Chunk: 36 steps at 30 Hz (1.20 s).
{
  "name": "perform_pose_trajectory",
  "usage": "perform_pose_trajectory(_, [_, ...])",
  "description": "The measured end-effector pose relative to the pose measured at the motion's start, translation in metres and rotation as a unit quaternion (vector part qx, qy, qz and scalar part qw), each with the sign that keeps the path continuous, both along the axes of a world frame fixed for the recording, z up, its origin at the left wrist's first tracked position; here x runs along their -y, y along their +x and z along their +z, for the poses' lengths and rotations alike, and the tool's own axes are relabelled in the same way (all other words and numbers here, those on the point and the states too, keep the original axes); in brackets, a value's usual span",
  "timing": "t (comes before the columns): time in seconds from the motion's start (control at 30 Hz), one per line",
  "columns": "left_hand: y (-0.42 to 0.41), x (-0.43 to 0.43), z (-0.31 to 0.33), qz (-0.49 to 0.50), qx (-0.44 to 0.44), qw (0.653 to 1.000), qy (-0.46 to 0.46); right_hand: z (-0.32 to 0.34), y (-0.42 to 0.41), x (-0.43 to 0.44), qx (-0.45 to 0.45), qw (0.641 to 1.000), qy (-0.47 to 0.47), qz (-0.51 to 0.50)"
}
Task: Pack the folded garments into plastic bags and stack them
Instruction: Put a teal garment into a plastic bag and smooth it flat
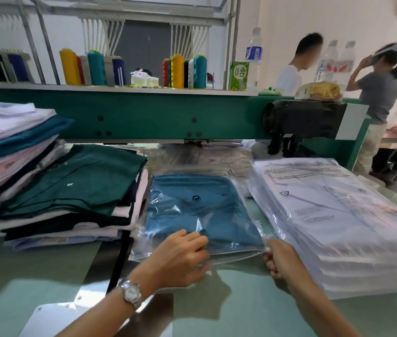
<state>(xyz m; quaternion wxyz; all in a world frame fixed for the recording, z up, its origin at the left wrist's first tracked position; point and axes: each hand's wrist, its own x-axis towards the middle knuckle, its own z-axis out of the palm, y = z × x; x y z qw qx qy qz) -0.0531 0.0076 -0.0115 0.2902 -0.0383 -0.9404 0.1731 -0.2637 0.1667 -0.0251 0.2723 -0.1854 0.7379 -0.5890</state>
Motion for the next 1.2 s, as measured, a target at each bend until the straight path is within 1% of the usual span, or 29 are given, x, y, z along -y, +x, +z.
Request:
perform_pose_trajectory(0.1, [-0.034, -0.028, 0.001, -0.007, -0.058, 0.998, 0.005, -0.004, 0.0, 0.0, -0.032, 0.999, 0.009, -0.016])
perform_pose_trajectory(0.27, [-0.09, -0.061, -0.002, 0.008, -0.075, 0.997, 0.034, -0.007, -0.001, 0.0, -0.054, 0.998, 0.007, -0.025])
perform_pose_trajectory(0.37, [-0.111, -0.068, -0.006, 0.014, -0.104, 0.994, 0.033, -0.005, 0.001, 0.003, -0.052, 0.998, 0.008, -0.042])
perform_pose_trajectory(0.47, [-0.116, -0.065, -0.01, 0.02, -0.127, 0.992, 0.01, -0.005, 0.0, 0.003, -0.022, 0.999, -0.021, -0.045])
perform_pose_trajectory(0.57, [-0.114, -0.061, -0.015, -0.007, -0.139, 0.99, 0.001, -0.005, -0.002, 0.0, 0.005, 0.998, -0.04, -0.042])
perform_pose_trajectory(0.73, [-0.108, -0.056, -0.018, -0.027, -0.134, 0.991, -0.008, -0.004, -0.002, 0.002, 0.019, 0.997, -0.061, -0.035])
perform_pose_trajectory(0.9, [-0.08, -0.04, -0.015, -0.019, -0.135, 0.99, -0.017, -0.008, -0.005, 0.004, 0.081, 0.99, -0.109, -0.044])
perform_pose_trajectory(1.07, [-0.037, -0.023, -0.01, -0.003, -0.104, 0.993, -0.055, -0.01, -0.005, 0.004, 0.097, 0.987, -0.118, -0.047])
perform_pose_trajectory(1.2, [-0.002, -0.007, -0.008, 0.01, -0.1, 0.992, -0.073, -0.009, -0.004, 0.002, 0.093, 0.988, -0.116, -0.044])
